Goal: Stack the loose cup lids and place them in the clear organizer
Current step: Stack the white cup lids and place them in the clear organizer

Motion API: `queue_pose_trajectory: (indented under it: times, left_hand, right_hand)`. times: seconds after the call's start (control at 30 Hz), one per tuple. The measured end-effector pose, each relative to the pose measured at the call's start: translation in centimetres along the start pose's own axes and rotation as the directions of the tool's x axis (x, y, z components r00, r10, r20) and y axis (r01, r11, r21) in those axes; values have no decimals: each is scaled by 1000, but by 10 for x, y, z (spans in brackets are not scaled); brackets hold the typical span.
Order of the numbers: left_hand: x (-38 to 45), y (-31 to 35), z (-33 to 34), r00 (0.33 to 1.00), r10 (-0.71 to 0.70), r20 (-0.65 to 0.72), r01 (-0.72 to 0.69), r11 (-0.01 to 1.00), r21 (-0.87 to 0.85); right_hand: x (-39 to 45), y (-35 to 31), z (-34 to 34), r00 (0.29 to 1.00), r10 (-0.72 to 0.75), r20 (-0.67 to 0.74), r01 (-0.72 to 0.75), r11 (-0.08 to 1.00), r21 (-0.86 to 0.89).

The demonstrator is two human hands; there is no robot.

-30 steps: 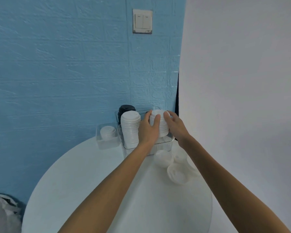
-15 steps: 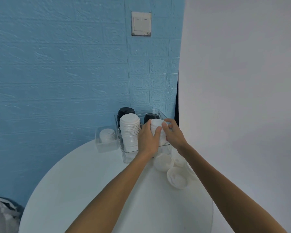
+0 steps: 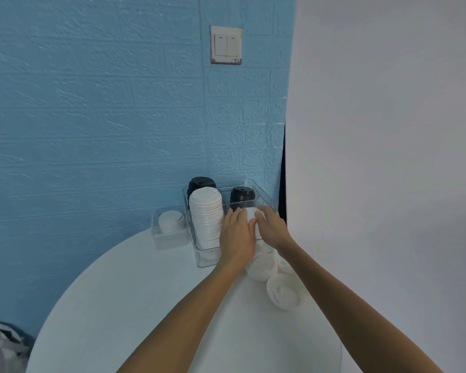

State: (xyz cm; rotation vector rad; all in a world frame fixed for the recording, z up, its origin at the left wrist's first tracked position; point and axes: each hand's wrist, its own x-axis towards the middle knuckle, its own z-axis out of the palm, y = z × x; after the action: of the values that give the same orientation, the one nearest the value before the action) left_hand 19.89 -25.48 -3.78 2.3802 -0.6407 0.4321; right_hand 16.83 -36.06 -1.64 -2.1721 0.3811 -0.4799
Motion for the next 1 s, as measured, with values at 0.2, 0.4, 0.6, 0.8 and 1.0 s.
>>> queue_pose_trajectory:
  times: [0.2,0.4,0.6,0.8,1.0]
  left_hand:
    - [0,2,-1,999,22,43,-27,990,136]
    - [-4,3,-4,996,21,90,-35,987,159]
    - [-9,-2,-1,994,39,104,-59,979,197]
    - [-10,-7,-1,986,61,154,-96,968,230]
    - [-13,-5,-14,975,76,211,-108,984,143]
  right_hand:
    - [10,2,0,995,41,96,-23,982,-190]
    - [4,-3,-4,997,-68,35,76,948,-308]
    - [-5,2,0,987,-157,33,160,946,-283]
    - [-10,18,10,984,-166,63,178,930,-321]
    - [-21,12,-8,984,-169,54,176,963,-206]
